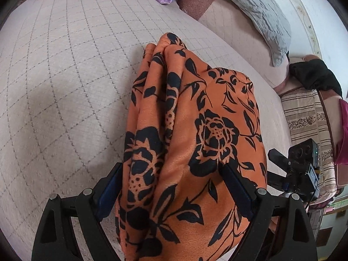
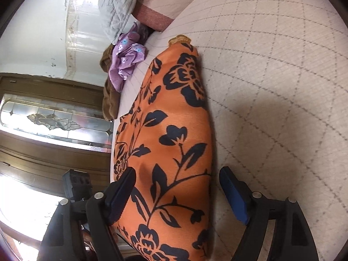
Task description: Fold small clothes
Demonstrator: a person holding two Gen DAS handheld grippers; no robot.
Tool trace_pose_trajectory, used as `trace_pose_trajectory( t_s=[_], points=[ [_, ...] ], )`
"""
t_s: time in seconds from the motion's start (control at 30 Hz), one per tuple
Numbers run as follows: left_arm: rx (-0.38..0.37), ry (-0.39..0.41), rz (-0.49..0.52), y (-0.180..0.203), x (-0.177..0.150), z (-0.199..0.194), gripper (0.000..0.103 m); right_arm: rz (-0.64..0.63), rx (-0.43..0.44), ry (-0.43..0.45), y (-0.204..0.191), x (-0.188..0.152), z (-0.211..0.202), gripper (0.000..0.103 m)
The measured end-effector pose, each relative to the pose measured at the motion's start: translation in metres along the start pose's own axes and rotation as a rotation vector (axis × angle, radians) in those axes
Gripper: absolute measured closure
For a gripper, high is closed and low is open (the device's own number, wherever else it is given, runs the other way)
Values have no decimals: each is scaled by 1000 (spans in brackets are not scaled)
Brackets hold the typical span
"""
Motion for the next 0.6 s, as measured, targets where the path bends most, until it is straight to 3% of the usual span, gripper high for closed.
trace_pose_trajectory(
  t_s=[0.1,0.2,0.4,0.6],
  points=[
    [-8,0,4,6,2,7,13,-36,2,-15,-7,-1,8,20],
    [2,9,12,13,4,12,23,-90,-28,-12,-14,-4,17,21],
    [39,47,29,28,9,14,44,-158,-86,4,-20,-8,21,37],
    [89,100,75,45,10,10,56,-235,-129,42,-31,-8,16,50]
  ],
)
Point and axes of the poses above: each gripper's, at about its wrist camera, not at the fingertips, and z roughly the way its jaws point, y to its right, x to its top, the point moved 7 cm from there along z, roughly the way its jaws point, and after that the axes turned 4 degrees about x, right-handed, at the moved point
